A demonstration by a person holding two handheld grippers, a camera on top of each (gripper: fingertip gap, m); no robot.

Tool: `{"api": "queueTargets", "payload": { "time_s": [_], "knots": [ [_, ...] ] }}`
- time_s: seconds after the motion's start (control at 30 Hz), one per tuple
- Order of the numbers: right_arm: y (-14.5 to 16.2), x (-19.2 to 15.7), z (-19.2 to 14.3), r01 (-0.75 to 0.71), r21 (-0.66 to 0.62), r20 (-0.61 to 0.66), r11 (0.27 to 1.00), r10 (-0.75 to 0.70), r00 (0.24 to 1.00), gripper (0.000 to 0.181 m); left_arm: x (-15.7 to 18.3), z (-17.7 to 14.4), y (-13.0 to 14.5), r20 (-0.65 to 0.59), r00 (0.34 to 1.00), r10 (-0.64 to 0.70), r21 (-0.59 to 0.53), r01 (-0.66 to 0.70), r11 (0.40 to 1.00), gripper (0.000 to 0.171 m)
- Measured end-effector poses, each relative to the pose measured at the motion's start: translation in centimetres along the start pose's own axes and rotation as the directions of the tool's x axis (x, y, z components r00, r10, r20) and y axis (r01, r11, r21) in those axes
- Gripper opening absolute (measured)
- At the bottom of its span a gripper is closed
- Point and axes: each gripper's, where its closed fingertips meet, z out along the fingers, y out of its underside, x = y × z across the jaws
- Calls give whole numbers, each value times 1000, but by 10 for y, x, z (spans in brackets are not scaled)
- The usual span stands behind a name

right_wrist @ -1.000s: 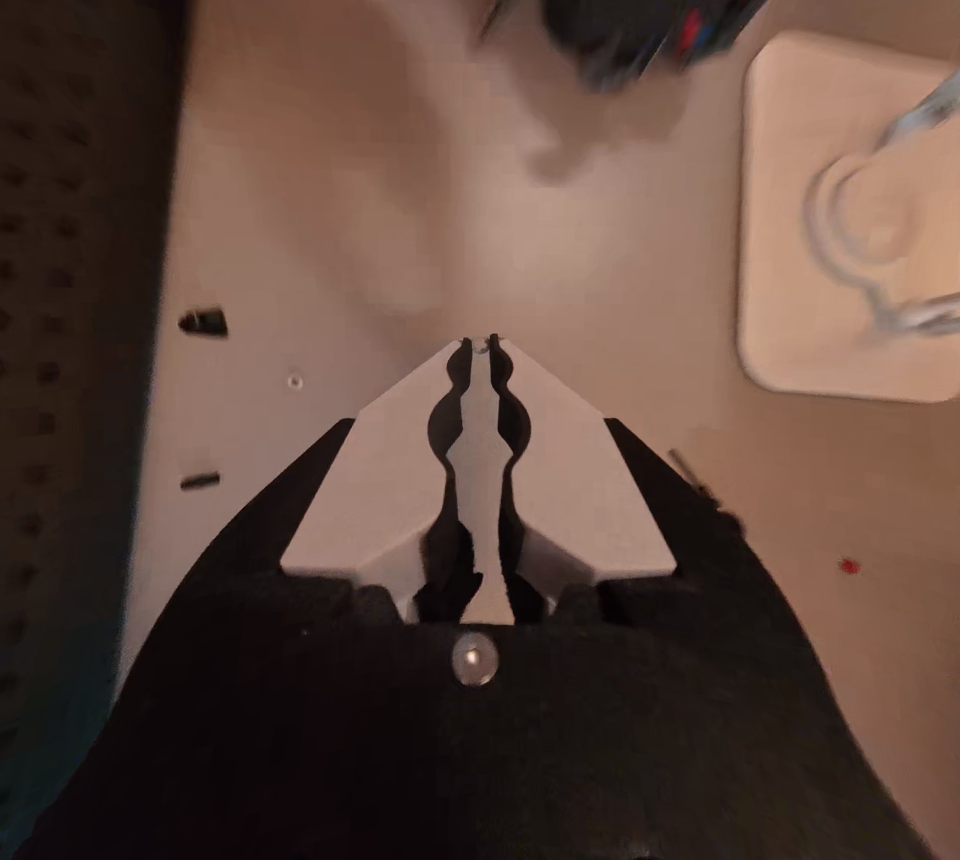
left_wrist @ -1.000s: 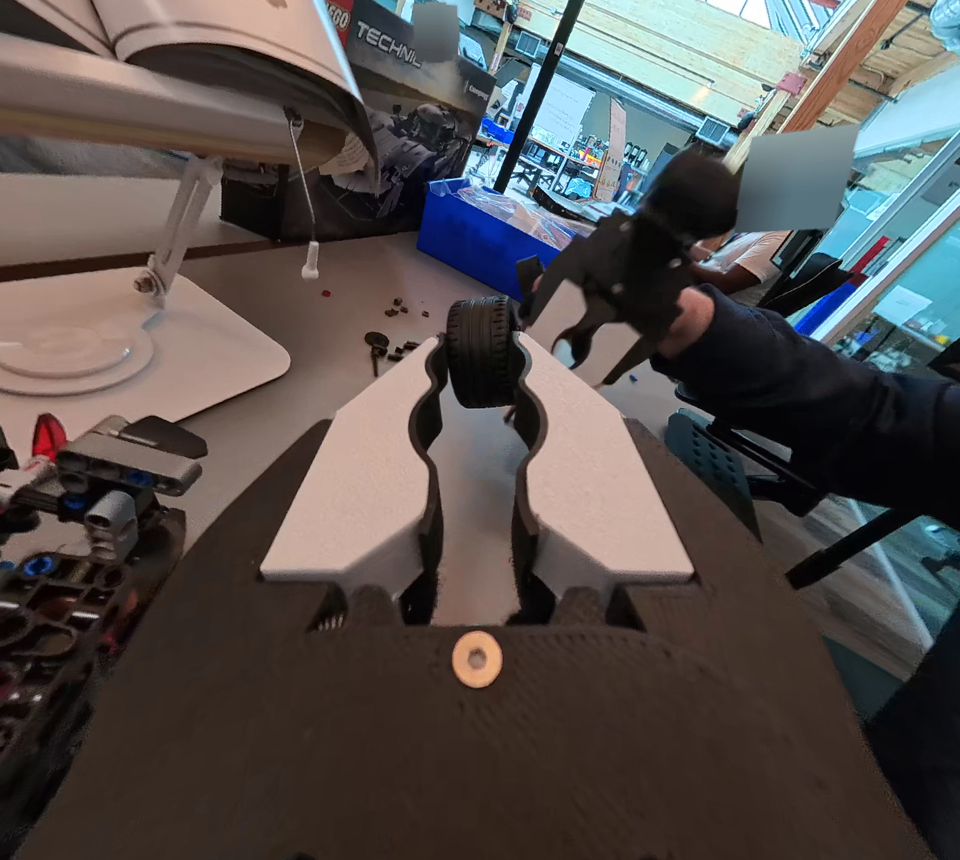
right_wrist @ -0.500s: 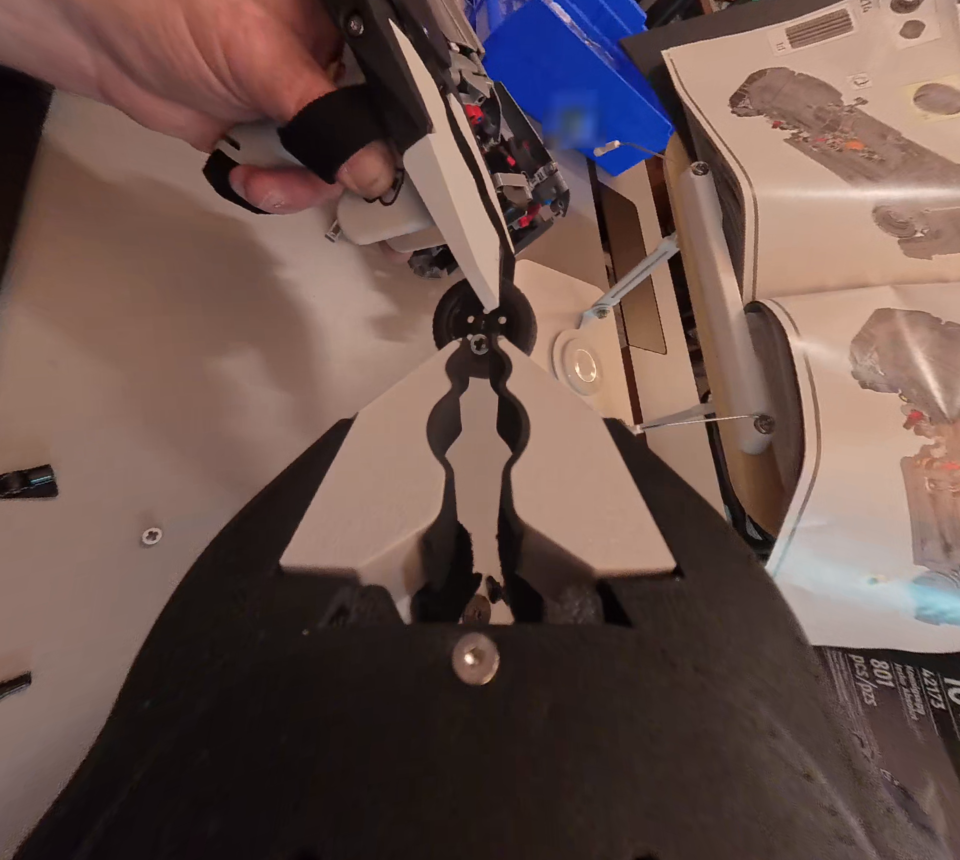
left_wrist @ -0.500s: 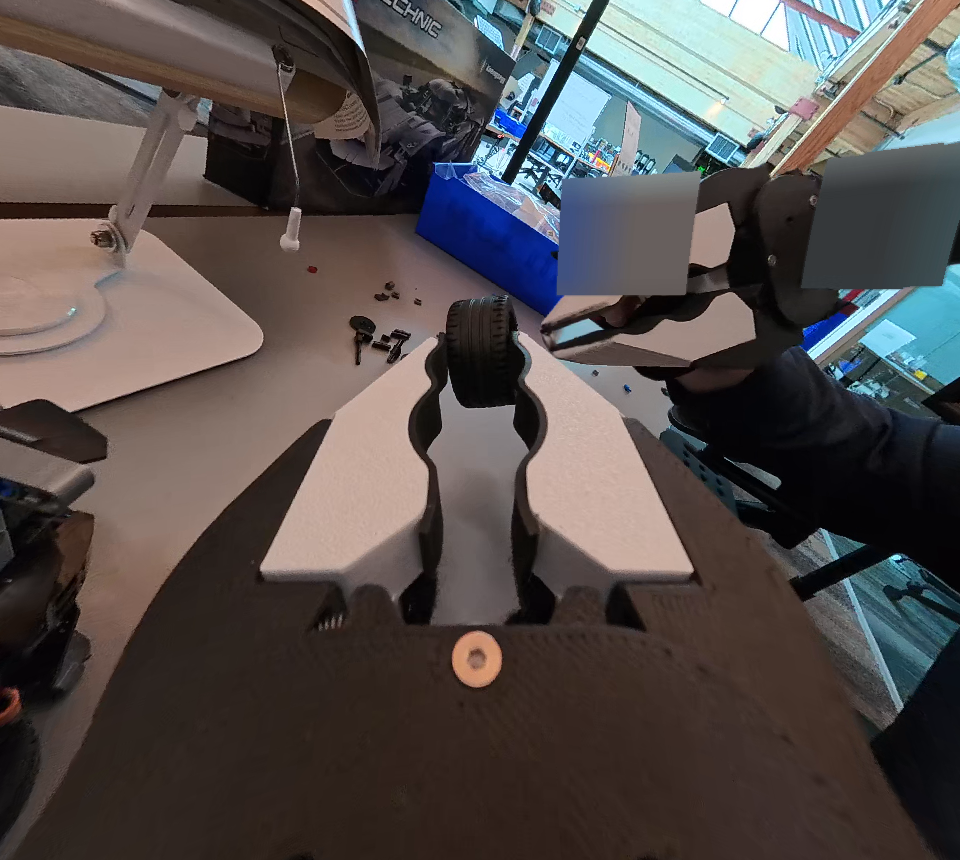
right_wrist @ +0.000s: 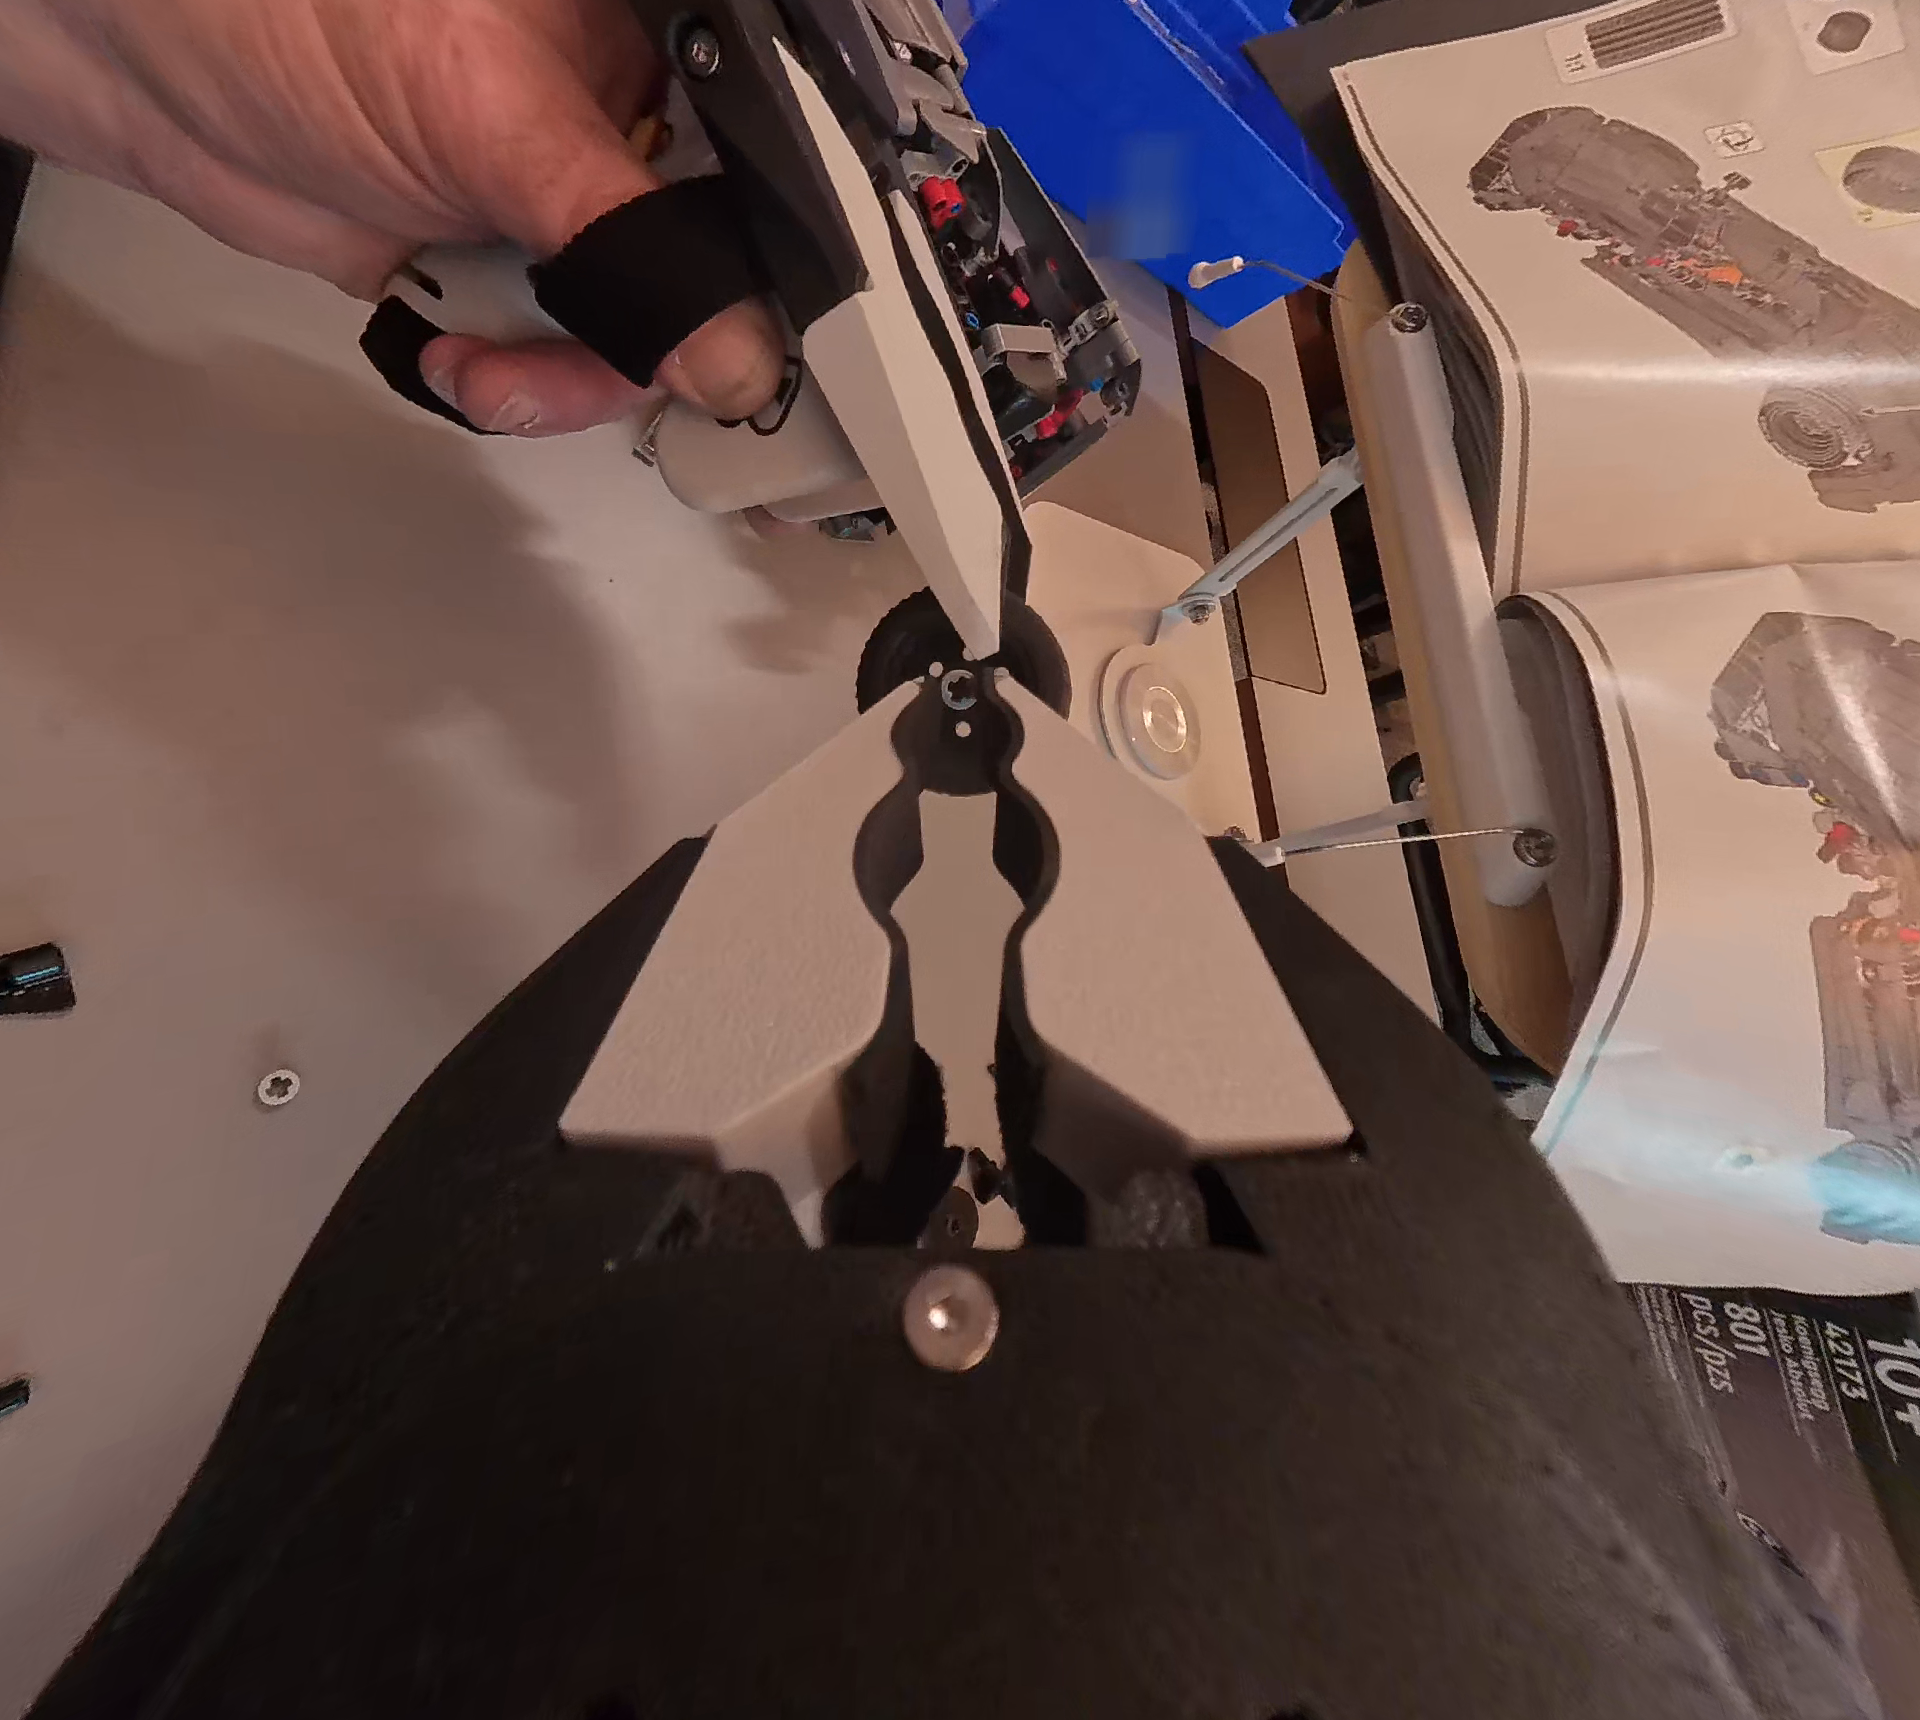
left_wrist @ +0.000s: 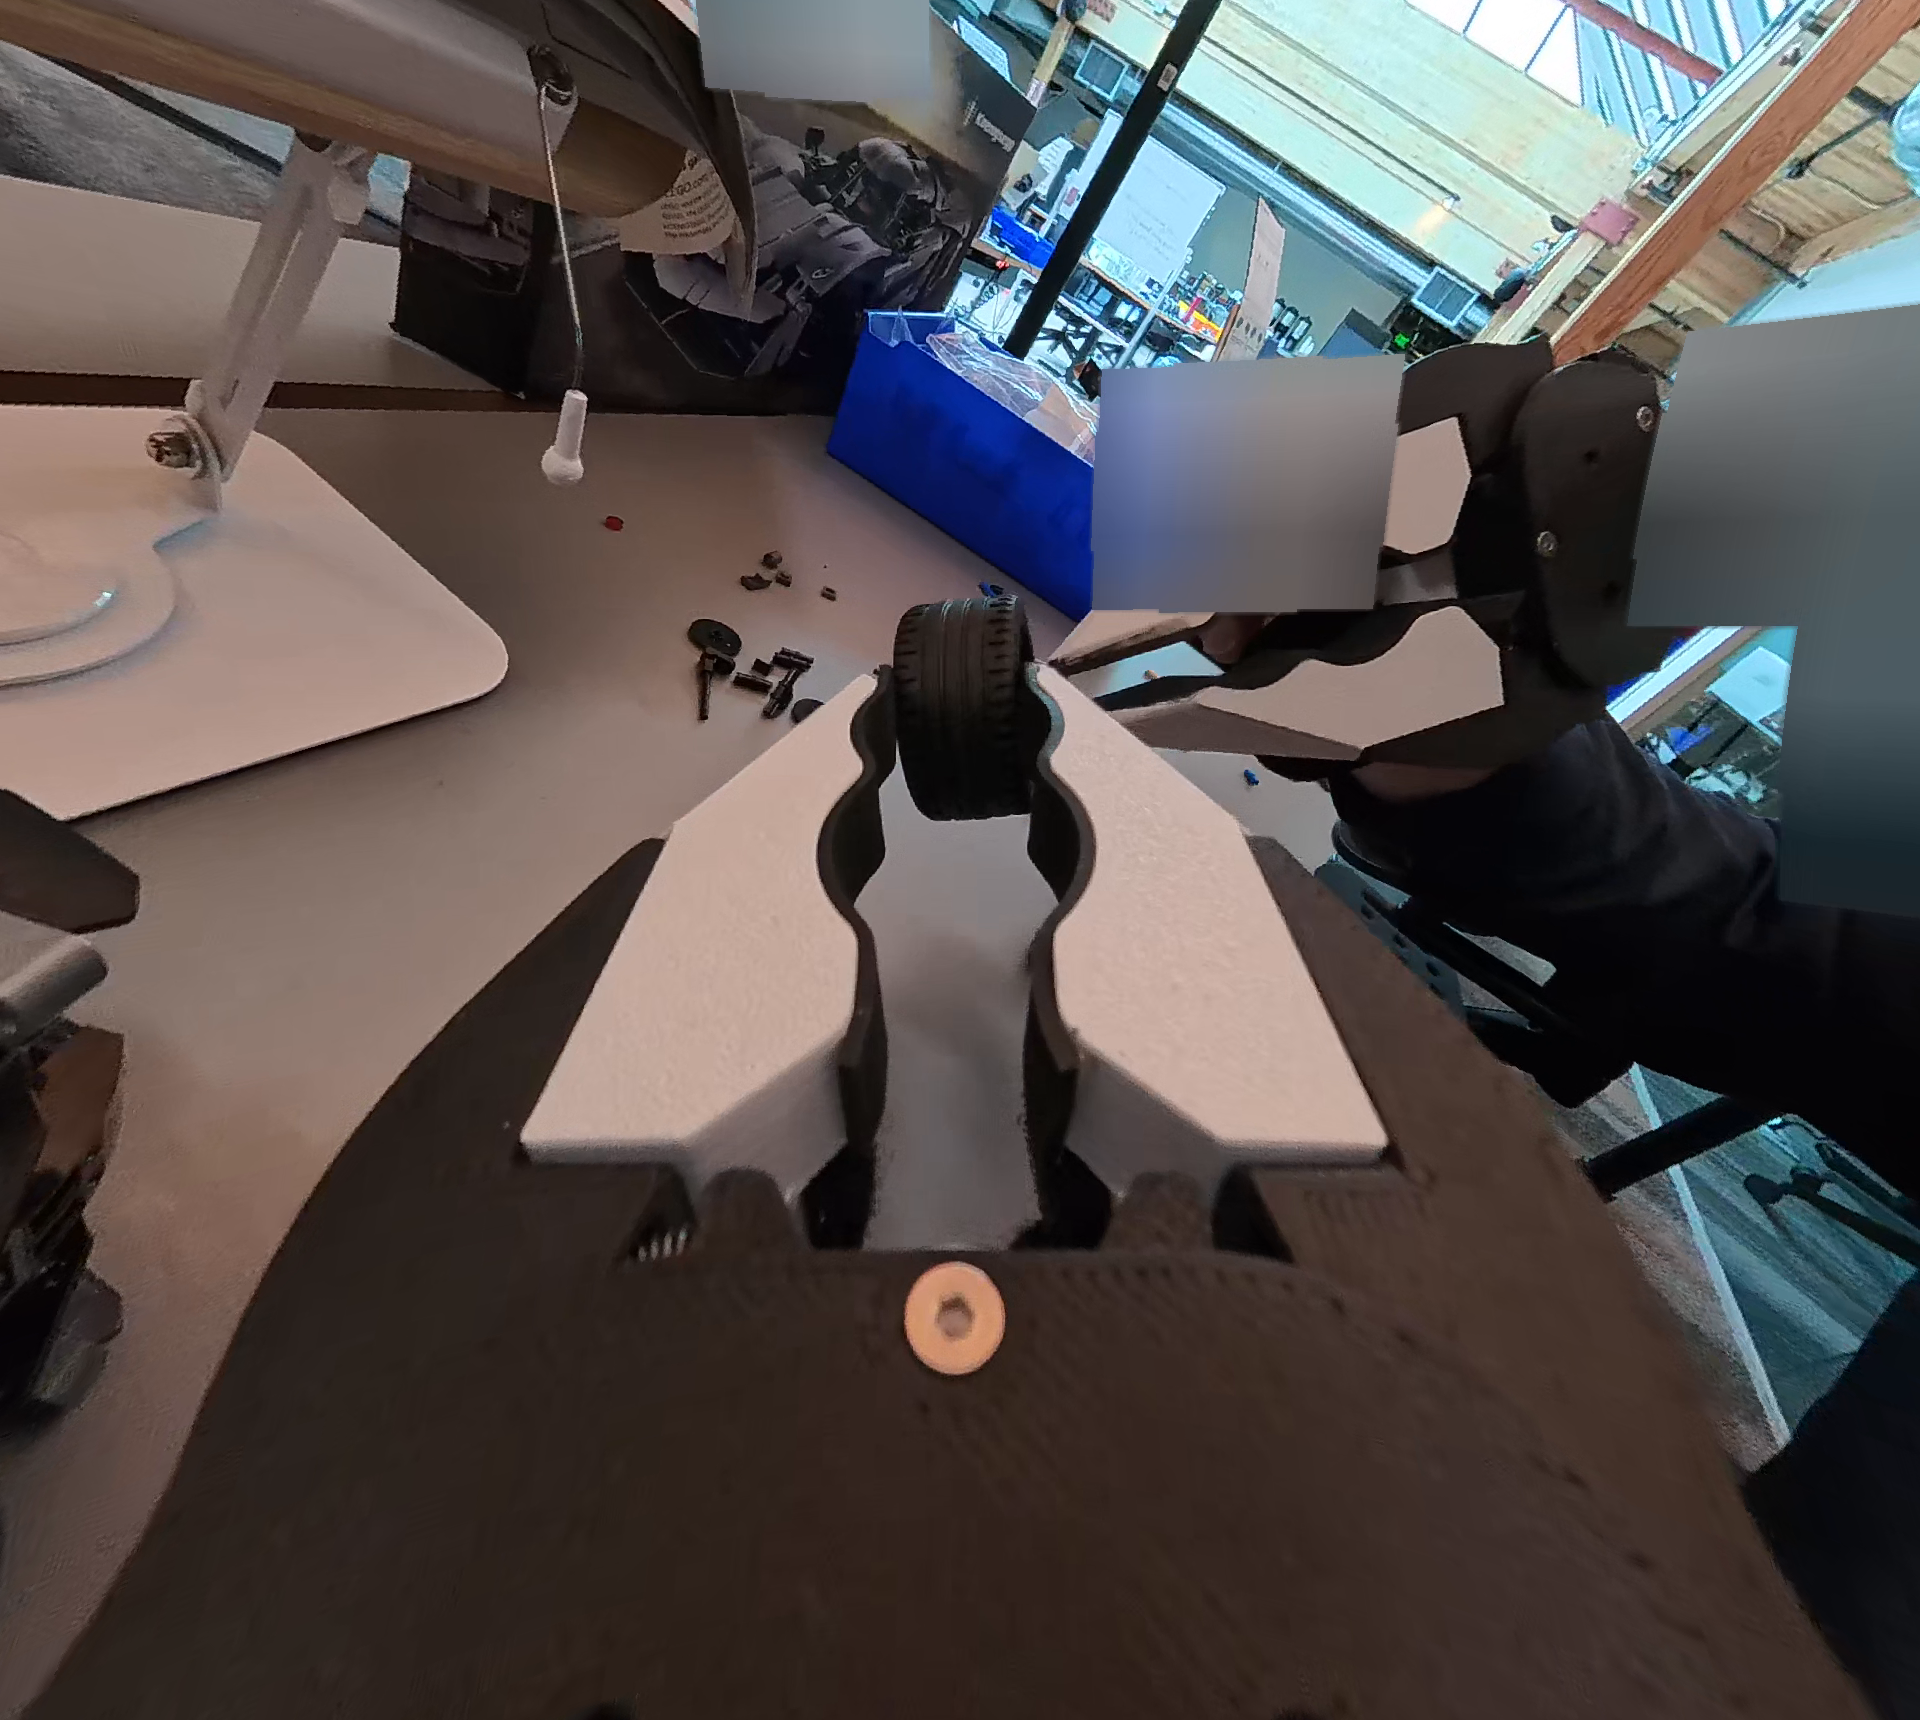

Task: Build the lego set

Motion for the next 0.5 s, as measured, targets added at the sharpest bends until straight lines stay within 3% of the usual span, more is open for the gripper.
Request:
{"api": "queueTargets", "payload": {
  "time_s": [0.3,0.5],
  "knots": [
    [0,1,1,66,-18,-54,998,-67,996,4,-2,0,-1,-15,998,-54,18,54,998,20],
    [0,4,2,135,-41,-114,990,-139,984,4,-3,-1,-3,-82,982,-173,45,177,983,20]
  ]
}}
